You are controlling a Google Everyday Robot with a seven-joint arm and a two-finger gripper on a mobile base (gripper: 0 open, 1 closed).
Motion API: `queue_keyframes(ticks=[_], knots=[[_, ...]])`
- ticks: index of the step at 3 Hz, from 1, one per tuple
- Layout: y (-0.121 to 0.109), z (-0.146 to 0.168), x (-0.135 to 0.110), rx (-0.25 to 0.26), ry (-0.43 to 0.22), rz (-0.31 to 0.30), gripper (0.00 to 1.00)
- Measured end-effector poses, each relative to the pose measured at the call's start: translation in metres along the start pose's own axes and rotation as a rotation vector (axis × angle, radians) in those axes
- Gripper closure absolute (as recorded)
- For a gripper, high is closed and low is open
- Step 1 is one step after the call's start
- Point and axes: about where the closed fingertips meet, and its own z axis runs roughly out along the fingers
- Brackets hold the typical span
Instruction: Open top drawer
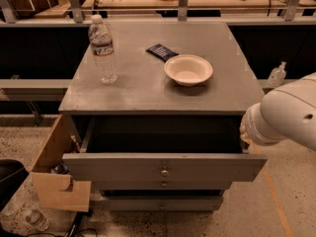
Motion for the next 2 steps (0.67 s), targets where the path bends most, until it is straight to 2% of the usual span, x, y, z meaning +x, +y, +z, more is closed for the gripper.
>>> queue_keyframes(ticks=[2], knots=[[0.017,0.050,-0.002,-0.010,-0.076,0.024,1.00]])
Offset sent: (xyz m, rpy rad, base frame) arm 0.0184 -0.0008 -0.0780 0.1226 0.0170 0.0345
